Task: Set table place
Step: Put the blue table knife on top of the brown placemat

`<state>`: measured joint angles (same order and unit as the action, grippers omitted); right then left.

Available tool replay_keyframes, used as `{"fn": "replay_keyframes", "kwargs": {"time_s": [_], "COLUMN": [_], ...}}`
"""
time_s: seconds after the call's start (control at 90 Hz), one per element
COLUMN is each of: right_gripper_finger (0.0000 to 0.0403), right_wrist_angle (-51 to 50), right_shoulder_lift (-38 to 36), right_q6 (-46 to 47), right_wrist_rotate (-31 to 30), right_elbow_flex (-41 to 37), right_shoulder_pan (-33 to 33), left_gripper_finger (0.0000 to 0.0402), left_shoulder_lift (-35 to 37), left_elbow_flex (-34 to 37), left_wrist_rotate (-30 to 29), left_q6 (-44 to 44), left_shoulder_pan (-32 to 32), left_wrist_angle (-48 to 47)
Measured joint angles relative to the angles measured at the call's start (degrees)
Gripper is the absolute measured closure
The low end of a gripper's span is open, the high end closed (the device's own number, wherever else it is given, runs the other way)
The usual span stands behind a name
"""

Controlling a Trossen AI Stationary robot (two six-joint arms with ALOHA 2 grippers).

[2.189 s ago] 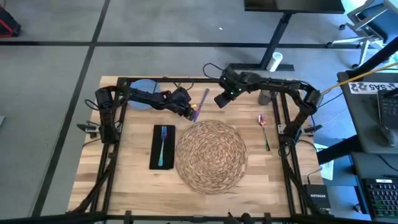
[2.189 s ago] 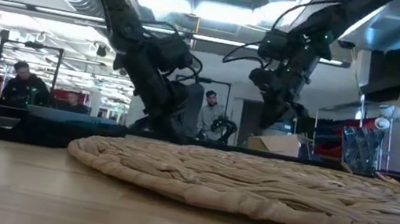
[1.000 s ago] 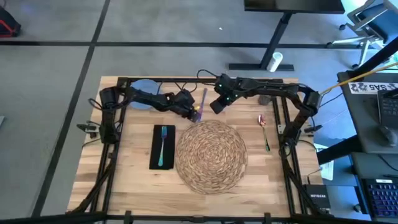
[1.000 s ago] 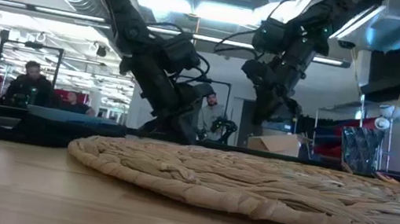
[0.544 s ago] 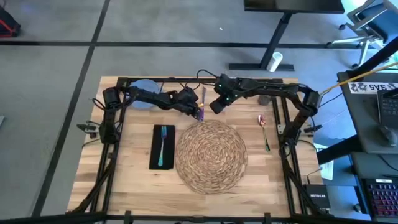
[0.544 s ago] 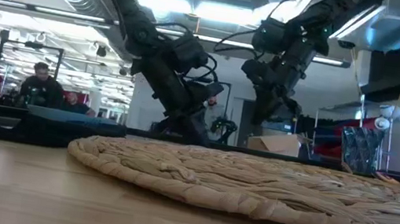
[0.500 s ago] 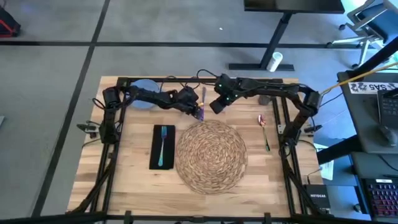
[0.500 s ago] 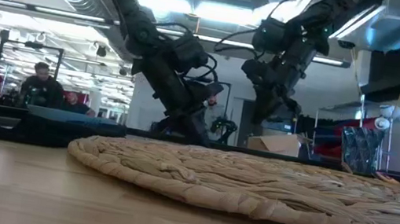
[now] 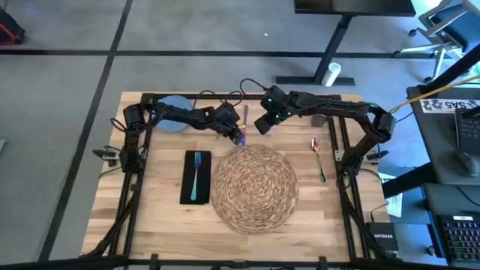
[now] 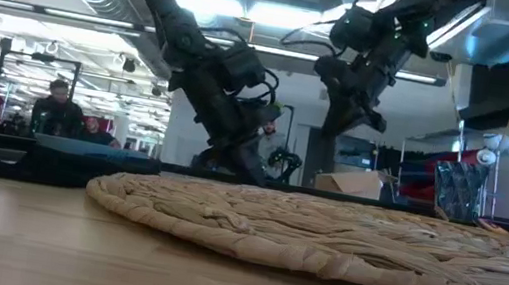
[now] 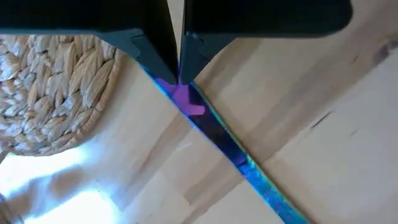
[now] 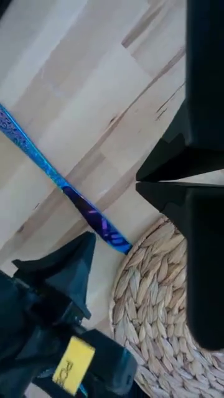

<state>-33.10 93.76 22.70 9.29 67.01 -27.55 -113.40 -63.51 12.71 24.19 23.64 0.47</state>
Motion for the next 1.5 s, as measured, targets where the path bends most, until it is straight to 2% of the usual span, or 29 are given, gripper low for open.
{"fn": "replay_keyframes", "kwargs": {"time_s": [0.2,0.444,0.789,1.5], "right_gripper_finger": [0.0403,0.0402,0.0402,0.0402], "right_wrist_angle": [0.0,-0.4,-1.5,-2.2], "right_shoulder_lift": [0.2,0.3,0.3,0.4], "right_q6": [1.7,3.0,3.0,3.4], "right_wrist_rotate": [4.4,2.2,2.1,2.3], "right_elbow_flex": [0.0,0.0,0.0,0.0], "right_shoulder_pan": [0.3,0.3,0.3,0.3], "left_gripper_finger": [0.0402,0.0402,0.0402,0.0402], "left_shoulder_lift": [-2.4,-2.3,-1.6,-3.1], "left_elbow_flex": [-0.2,-0.2,-2.1,-2.2], "left_wrist_rotate": [0.9,1.2,2.4,1.4], "left_q6": [1.2,4.4,6.8,6.5], "left_shoulder_pan": [-0.7,-1.4,-0.7,-0.8], "left_wrist_angle": [1.4,2.1,1.3,-0.4]}}
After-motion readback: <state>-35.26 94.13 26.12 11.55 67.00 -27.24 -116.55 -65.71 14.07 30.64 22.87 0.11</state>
